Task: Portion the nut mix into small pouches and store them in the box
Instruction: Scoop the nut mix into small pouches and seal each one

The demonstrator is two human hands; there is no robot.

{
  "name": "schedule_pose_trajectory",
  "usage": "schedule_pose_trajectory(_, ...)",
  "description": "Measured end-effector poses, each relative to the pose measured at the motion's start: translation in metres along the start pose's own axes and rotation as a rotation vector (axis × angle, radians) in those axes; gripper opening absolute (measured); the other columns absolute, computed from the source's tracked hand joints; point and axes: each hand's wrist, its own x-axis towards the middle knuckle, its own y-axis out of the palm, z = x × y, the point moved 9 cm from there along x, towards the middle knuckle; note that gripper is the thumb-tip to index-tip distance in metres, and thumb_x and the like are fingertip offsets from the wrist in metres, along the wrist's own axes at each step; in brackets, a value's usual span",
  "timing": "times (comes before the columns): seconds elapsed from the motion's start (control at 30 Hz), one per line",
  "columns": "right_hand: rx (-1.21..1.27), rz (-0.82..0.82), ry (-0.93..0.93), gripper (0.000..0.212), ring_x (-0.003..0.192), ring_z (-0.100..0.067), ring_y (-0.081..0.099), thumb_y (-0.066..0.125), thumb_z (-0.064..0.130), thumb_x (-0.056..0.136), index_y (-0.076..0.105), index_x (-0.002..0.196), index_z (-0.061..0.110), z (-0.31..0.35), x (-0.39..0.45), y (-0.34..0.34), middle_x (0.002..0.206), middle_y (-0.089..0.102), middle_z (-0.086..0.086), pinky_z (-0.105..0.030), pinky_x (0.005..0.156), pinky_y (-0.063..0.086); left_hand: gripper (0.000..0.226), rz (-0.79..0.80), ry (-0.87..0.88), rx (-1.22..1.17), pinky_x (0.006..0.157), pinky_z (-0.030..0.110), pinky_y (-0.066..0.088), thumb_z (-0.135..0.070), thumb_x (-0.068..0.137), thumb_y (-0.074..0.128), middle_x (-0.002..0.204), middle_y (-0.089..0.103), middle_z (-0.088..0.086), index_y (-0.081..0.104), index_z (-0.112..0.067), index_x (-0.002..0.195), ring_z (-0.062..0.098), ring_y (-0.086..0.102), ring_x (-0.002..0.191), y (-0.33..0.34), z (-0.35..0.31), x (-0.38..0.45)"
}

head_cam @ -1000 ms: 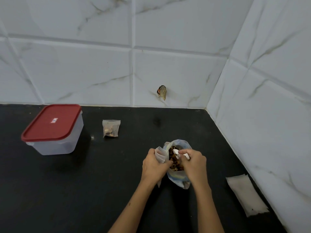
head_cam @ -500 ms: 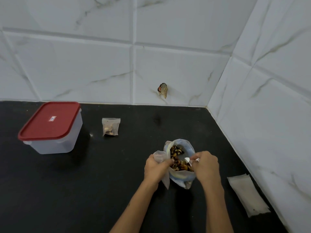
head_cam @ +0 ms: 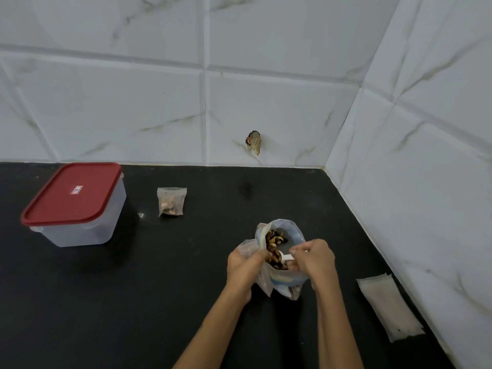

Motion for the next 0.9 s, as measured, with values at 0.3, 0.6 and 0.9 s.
schedule_pose_trajectory(0.3,0.524,0.011,0.264,0.007,0.071,-0.023,0.069,0.059,-0.006,0.087,0.064,0.085,-0.001,-0.038,0.002,0.001,0.085,0.065,-0.017,-0.032,0.076,0.056,0.027,-0.045,0.037,0.108,0.072,0.033,0.058,-0.014,0.071,0.076,0.090,0.073,0.007,0.070,-0.011,0.098,0.018,0.070,0.086,-0.002,-0.006,0.000)
schedule_pose_trajectory(0.6,0.708,-0.012,0.253,0.010,0.075,-0.022,0.066,0.058,-0.009,0.087,0.066,0.090,-0.003,-0.031,-0.003,-0.023,0.089,0.065,-0.017,-0.027,0.062,0.052,0.039,-0.163,0.439,0.548,0.072,0.023,0.051,-0.026,0.071,0.078,0.095,0.059,-0.009,0.051,-0.024,0.099,0.004,0.057,0.088,-0.004,-0.061,-0.028)
schedule_pose_trajectory(0.9,0.855,-0.005,0.070,0.012,0.079,-0.019,0.065,0.057,-0.007,0.087,0.067,0.092,-0.001,0.006,-0.027,-0.055,0.090,0.067,-0.013,-0.025,0.063,0.055,0.036,-0.187,0.675,0.843,0.085,0.029,0.049,-0.033,0.078,0.069,0.100,0.054,-0.010,0.047,-0.024,0.106,0.008,0.051,0.095,0.025,-0.089,-0.049)
